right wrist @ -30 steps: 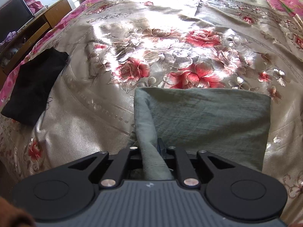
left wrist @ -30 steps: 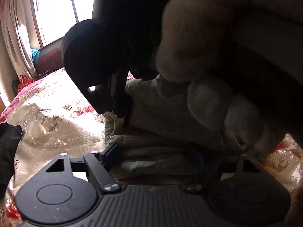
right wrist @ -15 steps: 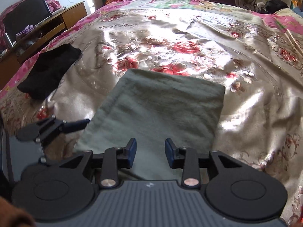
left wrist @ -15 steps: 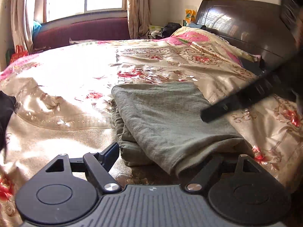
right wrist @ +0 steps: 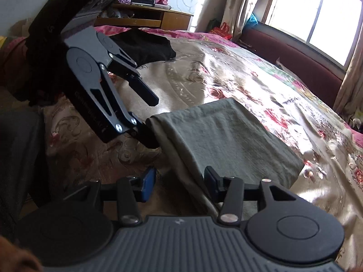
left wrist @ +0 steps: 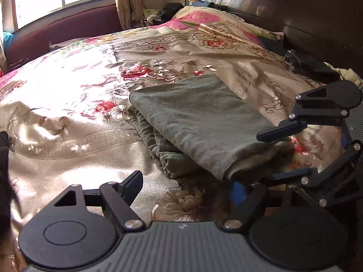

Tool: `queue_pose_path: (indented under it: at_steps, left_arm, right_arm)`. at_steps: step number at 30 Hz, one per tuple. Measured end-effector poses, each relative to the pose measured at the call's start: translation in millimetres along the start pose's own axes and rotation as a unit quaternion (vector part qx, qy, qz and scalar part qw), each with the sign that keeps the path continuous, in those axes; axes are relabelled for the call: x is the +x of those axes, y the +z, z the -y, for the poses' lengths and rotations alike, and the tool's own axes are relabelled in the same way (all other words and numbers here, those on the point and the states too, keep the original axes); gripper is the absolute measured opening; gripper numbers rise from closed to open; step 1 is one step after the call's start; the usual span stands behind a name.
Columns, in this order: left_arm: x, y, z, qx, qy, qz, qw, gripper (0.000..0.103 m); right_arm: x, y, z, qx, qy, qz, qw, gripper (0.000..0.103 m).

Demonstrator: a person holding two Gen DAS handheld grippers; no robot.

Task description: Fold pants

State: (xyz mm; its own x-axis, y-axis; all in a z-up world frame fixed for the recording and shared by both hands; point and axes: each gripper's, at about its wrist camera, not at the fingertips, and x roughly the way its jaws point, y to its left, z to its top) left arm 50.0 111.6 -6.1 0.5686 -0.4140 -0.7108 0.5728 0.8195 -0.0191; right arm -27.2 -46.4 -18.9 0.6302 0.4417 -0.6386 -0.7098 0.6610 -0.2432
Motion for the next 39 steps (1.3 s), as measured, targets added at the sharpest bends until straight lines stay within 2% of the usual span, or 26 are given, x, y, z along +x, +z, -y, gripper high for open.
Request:
queue_pose_path:
  at_steps: [2, 5, 8, 9, 10, 13, 16, 20, 22, 25, 26, 27, 28, 31, 34, 39]
  left_arm:
    - [-4, 3, -6, 0.0, -0.017, -0.013, 0.9998, 0.092]
    - [-7, 4, -10, 0.002, -0.023, -0.02, 0.9995, 0.092]
    - [-9, 9, -16, -0.022, -0.043, -0.016, 0.9987, 0.092]
    - [-10, 10, -18, -0.026, -0.056, -0.018, 0.9979, 0.092]
    - [-13, 12, -20, -0.021, -0.06, -0.021, 0.9978, 0.092]
    - [-23, 16, -25, -0.006, -0.041, -0.02, 0.9989, 0.092]
    - [-25, 22, -40, -0.043, -0.063, -0.012, 0.997, 0.092]
    - [2, 41, -45, -0.083, -0.05, 0.009, 0.9953, 0.092]
    - [21, 54, -46, -0.095, -0.05, 0.008, 0.9942, 0.092]
    - [52, 74, -51, -0.106, -0.03, -0.005, 0.9939, 0.091]
    - [63, 82, -52, -0.106, -0.018, -0.017, 0.994, 0.089]
    - [73, 87, -51, -0.103, -0.008, -0.028, 0.9942, 0.075]
    - [83, 91, -51, -0.097, 0.001, -0.043, 0.9944, 0.054]
    - [102, 101, -53, -0.086, 0.009, -0.068, 0.9939, 0.029]
    - [100, 116, -52, -0.07, 0.009, -0.054, 0.996, 0.023]
    - [95, 143, -54, -0.034, 0.004, -0.021, 0.9992, 0.022]
  right_arm:
    - [4, 1, -7, -0.011, -0.014, 0.013, 1.0, 0.049]
    - [17, 3, -15, -0.02, -0.048, 0.029, 0.998, 0.049]
    - [30, 6, -15, -0.016, -0.059, 0.026, 0.998, 0.045]
    - [30, 6, -13, -0.008, -0.061, 0.023, 0.998, 0.038]
    - [29, 7, -9, 0.002, -0.059, 0.024, 0.998, 0.026]
    - [22, 8, 5, 0.045, -0.054, 0.024, 0.997, 0.014]
    - [17, 9, 16, 0.077, -0.051, 0.028, 0.995, 0.009]
    - [13, 12, 15, 0.076, -0.053, 0.037, 0.995, 0.009]
    - [10, 9, 12, 0.074, -0.053, 0.038, 0.995, 0.009]
    - [9, 5, 11, 0.081, -0.046, 0.04, 0.995, 0.009]
    - [10, 5, 11, 0.083, -0.045, 0.041, 0.995, 0.009]
    - [10, 5, 12, 0.087, -0.044, 0.045, 0.994, 0.009]
    - [10, 5, 13, 0.089, -0.043, 0.047, 0.994, 0.009]
    - [10, 6, 19, 0.099, -0.043, 0.052, 0.993, 0.009]
    - [6, 12, 27, 0.114, -0.046, 0.058, 0.991, 0.008]
    - [13, 37, 31, 0.115, -0.058, 0.08, 0.988, 0.007]
